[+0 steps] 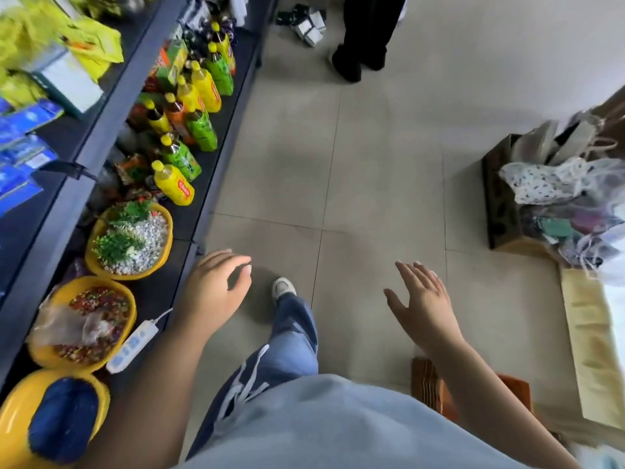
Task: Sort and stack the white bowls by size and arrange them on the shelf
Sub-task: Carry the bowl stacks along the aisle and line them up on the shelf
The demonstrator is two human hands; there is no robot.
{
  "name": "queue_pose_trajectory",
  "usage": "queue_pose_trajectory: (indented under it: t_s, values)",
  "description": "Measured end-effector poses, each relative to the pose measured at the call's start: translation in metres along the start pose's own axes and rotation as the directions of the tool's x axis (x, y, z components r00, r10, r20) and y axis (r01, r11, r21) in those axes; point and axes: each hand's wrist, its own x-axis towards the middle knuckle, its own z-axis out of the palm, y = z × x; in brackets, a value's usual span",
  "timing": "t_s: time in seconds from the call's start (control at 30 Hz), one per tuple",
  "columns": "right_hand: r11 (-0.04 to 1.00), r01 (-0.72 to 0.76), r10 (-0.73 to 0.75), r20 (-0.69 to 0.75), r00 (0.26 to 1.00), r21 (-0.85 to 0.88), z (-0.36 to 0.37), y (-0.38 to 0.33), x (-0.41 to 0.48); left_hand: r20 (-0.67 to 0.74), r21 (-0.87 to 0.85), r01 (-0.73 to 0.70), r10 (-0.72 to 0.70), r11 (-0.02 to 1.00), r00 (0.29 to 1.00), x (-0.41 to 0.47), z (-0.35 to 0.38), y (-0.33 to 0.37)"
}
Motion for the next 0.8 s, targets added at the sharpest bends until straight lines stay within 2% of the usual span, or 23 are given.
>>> queue_pose_trajectory:
  t_s: [0.2,0.5,0.63,0.7,0.8]
  values:
    - [0.998,0.057,-0.057,-0.037,0.998,-0.010,-0.035,-0.050,0.121,-0.025,-0.047,-0.025,0.024,0.999,0.999,0.124,-0.022,-0.024]
    - [0.992,0.122,-0.120,-0.096,0.988,0.015,-0.069,-0.106,0.290,-0.050,0.076,-0.115,0.119,0.990,0.992,0.287,-0.050,-0.051]
    - [0.987,0.160,-0.156,-0.098,0.983,0.029,-0.077,-0.121,0.359,-0.037,0.088,-0.071,0.075,0.994,0.996,0.339,-0.046,-0.062]
    - [0.977,0.209,-0.204,-0.104,0.973,0.036,-0.085,-0.130,0.402,-0.043,0.057,-0.005,0.007,0.998,0.999,0.371,-0.046,-0.067]
    - [0.957,0.283,-0.275,-0.111,0.955,0.058,-0.100,-0.150,0.473,-0.109,0.079,0.082,-0.073,0.993,0.991,0.418,-0.053,-0.069]
